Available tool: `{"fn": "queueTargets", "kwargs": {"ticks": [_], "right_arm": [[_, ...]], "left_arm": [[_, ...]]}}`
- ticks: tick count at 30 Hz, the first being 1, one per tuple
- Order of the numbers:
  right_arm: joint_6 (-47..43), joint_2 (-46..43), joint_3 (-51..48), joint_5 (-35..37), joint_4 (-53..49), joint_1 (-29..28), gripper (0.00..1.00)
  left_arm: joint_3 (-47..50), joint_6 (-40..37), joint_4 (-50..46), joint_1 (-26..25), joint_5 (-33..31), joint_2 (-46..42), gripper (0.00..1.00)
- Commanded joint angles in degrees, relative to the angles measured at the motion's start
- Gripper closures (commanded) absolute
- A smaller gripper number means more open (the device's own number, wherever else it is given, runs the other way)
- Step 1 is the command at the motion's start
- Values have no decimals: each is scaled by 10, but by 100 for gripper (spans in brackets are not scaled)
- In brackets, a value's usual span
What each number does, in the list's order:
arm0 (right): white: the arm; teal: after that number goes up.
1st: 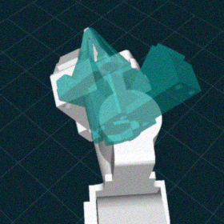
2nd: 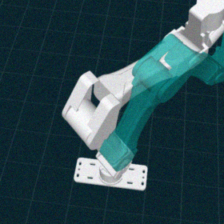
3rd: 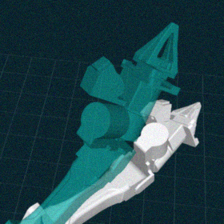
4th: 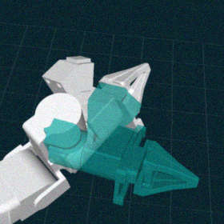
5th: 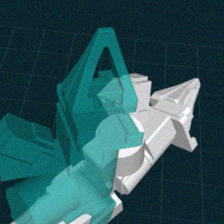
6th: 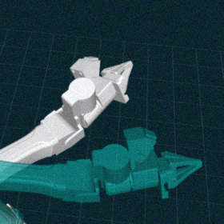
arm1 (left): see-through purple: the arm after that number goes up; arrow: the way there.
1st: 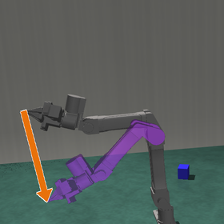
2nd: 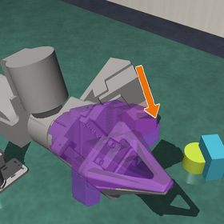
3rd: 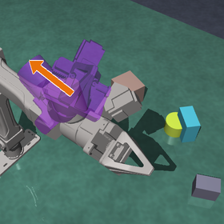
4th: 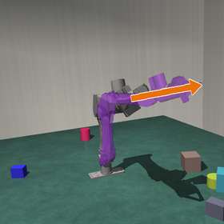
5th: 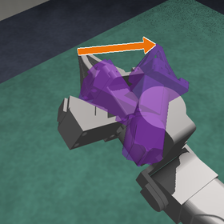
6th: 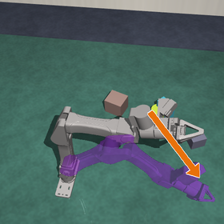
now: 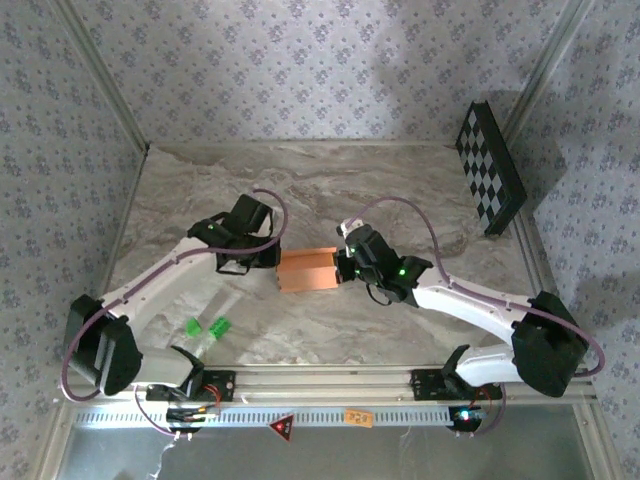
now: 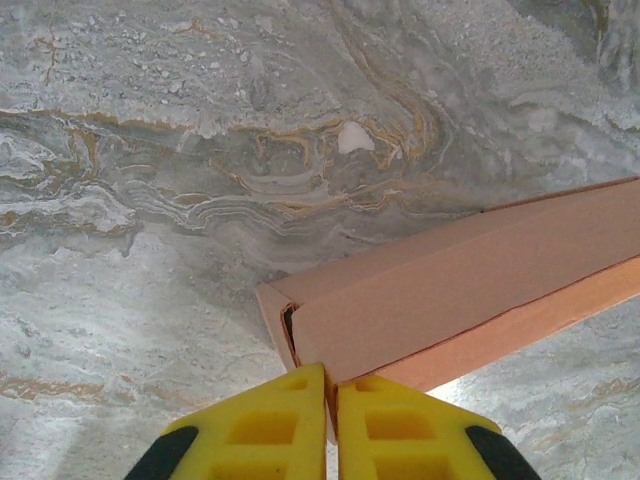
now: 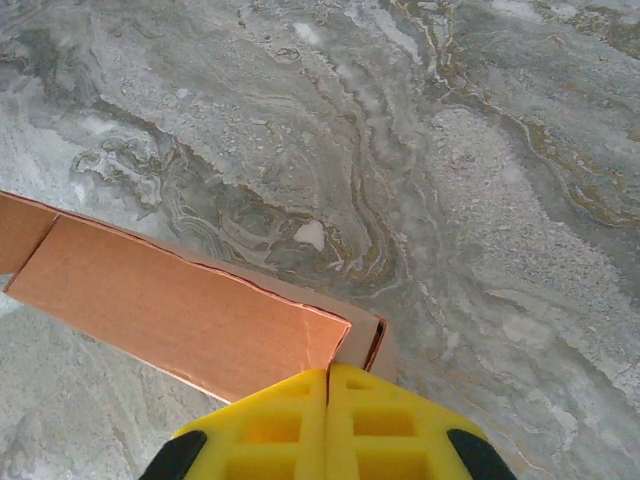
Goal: Fold the paper box
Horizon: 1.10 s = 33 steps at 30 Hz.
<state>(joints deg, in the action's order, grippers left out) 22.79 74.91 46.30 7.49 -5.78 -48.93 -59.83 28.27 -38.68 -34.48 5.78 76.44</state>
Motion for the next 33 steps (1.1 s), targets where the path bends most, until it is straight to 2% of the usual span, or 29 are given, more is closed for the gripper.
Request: {"fn": "queueTargets", "kwargs": {"ticks": [1, 16, 25, 33], "right_arm": [[5, 8, 7, -12, -2, -18, 100], [-2, -7, -24, 11, 7, -36, 100], [2, -15, -52, 26, 28, -47, 100], [6, -14, -60, 28, 33, -50, 100]], "left_arm": [[21, 16, 35, -7, 40, -17, 91], [91, 42, 75, -9, 50, -60, 90], [114, 50, 74, -9, 50, -109, 79], [88, 50, 46, -8, 19, -150, 72]]}}
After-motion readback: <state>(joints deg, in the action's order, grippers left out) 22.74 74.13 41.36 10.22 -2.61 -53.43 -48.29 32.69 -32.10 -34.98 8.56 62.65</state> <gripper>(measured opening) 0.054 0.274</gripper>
